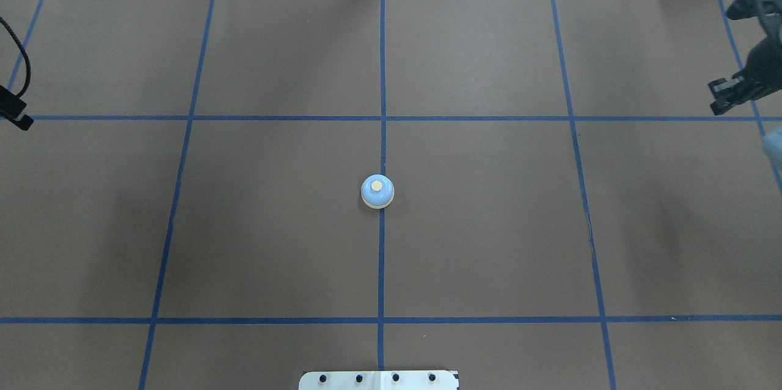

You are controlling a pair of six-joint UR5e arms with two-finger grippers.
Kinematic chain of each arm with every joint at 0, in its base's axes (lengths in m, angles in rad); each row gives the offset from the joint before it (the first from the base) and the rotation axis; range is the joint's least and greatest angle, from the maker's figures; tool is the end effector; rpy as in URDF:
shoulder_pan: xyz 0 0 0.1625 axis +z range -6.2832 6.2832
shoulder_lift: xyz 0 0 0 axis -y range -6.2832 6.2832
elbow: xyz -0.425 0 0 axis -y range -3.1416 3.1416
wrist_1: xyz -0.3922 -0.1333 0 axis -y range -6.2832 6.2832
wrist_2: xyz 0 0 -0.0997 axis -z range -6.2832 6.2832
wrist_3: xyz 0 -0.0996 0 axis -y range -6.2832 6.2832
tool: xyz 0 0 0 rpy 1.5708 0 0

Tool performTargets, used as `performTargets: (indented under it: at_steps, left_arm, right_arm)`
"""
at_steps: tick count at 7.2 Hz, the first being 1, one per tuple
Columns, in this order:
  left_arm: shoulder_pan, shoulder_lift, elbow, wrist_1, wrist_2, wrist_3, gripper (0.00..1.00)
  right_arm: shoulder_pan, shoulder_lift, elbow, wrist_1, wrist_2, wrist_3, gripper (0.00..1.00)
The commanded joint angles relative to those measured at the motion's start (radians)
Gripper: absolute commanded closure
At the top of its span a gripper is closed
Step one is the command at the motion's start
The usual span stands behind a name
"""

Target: Place and press bell with both arms

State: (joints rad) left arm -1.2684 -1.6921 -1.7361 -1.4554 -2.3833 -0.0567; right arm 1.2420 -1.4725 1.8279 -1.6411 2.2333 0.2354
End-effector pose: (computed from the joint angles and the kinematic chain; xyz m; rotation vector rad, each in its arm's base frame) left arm 0.1019 -0.5313 0.5240 0.0144 0.8295 0.3010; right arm -0.1020 -0.5222 0.4963 0.0807 -0.7091 -0.1838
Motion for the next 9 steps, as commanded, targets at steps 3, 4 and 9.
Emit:
performTargets:
  at_steps: [3,4,9]
  left_arm:
    - [-0.147,0.069,0.015,-0.003,-0.001,0.184,0.01]
    - [-0.173,0.069,0.033,-0.003,-0.001,0.204,0.01]
    - [-0.203,0.068,0.064,-0.002,0.007,0.236,0.01]
  right_arm:
    - [0.203,-0.077,-0.105,0.012,0.144,-0.252,0.0]
    - [0.211,-0.089,-0.108,0.012,0.143,-0.287,0.0]
    - [0.212,-0.094,-0.108,0.012,0.134,-0.295,0.0]
